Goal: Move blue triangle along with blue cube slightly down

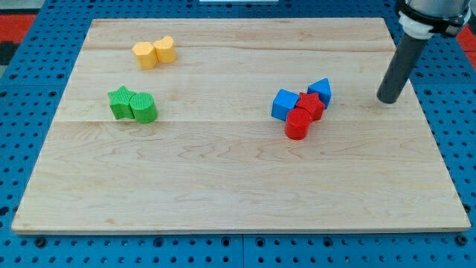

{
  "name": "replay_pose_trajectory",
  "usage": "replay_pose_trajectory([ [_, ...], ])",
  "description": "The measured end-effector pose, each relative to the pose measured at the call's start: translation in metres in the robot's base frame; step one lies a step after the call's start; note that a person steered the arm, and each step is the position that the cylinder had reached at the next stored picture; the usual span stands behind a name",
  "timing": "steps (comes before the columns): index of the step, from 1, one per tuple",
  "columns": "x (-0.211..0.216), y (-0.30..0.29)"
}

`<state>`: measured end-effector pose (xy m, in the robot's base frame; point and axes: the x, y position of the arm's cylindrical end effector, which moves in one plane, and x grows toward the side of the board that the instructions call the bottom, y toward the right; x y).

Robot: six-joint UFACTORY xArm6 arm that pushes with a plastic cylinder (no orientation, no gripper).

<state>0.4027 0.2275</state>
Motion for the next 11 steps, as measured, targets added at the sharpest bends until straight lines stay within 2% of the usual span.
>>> replay_pose_trajectory([
  [3,-0.027,-0.028],
  [6,-0.027,-0.087],
  [11,-0.032,-0.106],
])
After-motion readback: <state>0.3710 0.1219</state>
